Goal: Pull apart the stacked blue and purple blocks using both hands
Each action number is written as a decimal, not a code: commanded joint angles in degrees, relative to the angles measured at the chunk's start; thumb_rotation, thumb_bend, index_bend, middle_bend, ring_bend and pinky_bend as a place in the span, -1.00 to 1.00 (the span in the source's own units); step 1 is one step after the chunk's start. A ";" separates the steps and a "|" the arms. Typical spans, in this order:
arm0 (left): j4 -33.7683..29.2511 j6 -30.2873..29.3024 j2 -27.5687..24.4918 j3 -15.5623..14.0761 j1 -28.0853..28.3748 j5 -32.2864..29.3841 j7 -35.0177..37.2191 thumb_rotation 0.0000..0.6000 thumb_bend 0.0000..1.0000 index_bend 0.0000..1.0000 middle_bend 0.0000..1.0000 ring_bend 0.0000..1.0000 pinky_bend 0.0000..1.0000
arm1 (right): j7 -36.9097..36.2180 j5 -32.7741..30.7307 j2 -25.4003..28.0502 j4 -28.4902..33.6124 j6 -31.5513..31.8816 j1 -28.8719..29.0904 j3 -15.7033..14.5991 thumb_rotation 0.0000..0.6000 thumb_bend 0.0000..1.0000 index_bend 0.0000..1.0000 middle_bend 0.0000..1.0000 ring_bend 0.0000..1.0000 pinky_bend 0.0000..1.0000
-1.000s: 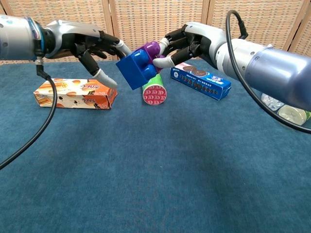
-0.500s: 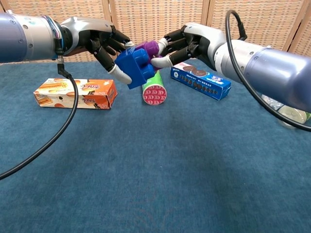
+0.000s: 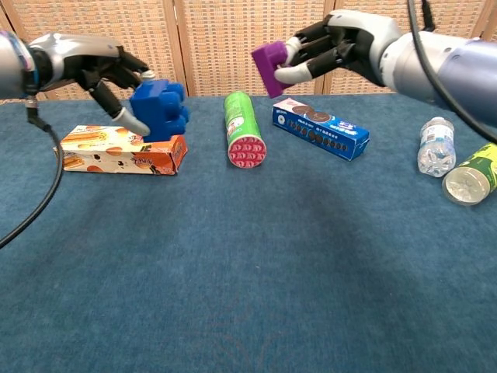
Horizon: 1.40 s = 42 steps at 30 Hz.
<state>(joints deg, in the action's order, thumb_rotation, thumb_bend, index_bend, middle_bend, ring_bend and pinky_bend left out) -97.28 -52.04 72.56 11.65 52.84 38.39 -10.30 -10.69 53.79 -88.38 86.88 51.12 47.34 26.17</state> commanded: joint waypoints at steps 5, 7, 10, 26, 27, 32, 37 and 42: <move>8.28 -0.63 -2.20 -7.36 -6.82 10.74 0.27 1.00 -0.72 0.18 0.00 -0.80 -0.86 | 8.59 8.80 3.40 -4.81 -0.41 -1.52 -9.00 1.00 -0.30 0.22 0.21 -0.69 -0.89; 9.41 -0.19 -1.86 -7.90 -7.59 11.64 0.93 1.00 -0.72 0.09 -0.09 -0.80 -0.87 | 11.00 11.39 3.33 -6.52 -0.12 -1.57 -11.27 1.00 -0.30 0.23 0.21 -0.69 -0.89; 11.16 0.94 -1.17 -8.15 -8.69 13.46 2.94 1.00 -0.74 -0.07 -0.26 -0.80 -0.89 | 15.25 14.99 3.03 -9.30 -0.51 -1.33 -14.88 1.00 -0.31 0.22 0.20 -0.67 -0.89; 5.75 -5.29 -7.08 -5.36 -13.87 17.32 6.24 1.00 -1.00 -1.00 -1.00 -1.00 -1.00 | 20.45 18.85 12.58 2.93 3.74 -3.98 -16.85 1.00 -1.00 -1.00 -1.00 -1.00 -1.00; 5.31 -8.32 -7.42 -5.35 -15.42 18.51 6.58 1.00 -1.00 -1.00 -1.00 -1.00 -1.00 | 19.73 21.09 13.57 3.15 5.65 -5.10 -17.58 1.00 -1.00 -1.00 -1.00 -1.00 -1.00; 2.28 -21.59 -8.59 -7.52 -25.26 23.47 10.88 1.00 -1.00 -1.00 -1.00 -1.00 -1.00 | 12.05 34.35 16.86 -3.58 19.86 -12.92 -22.89 1.00 -1.00 -1.00 -1.00 -1.00 -1.00; 2.75 -28.84 -7.64 -9.83 -31.94 27.70 14.30 1.00 -1.00 -1.00 -1.00 -1.00 -1.00 | 6.62 39.89 16.36 -11.97 29.93 -18.42 -25.61 1.00 -1.00 -1.00 -1.00 -1.00 -1.00; 3.78 -33.44 -6.15 -12.46 -37.61 31.58 16.65 1.00 -1.00 -1.00 -1.00 -1.00 -1.00 | 4.88 40.74 15.76 -15.47 36.94 -24.35 -27.28 1.00 -1.00 -1.00 -1.00 -1.00 -1.00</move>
<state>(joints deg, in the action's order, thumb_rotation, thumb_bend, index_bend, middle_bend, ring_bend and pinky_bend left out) -93.81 -83.99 65.79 0.64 17.06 68.20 5.28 -4.10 93.46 -72.59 73.07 84.93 26.18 0.44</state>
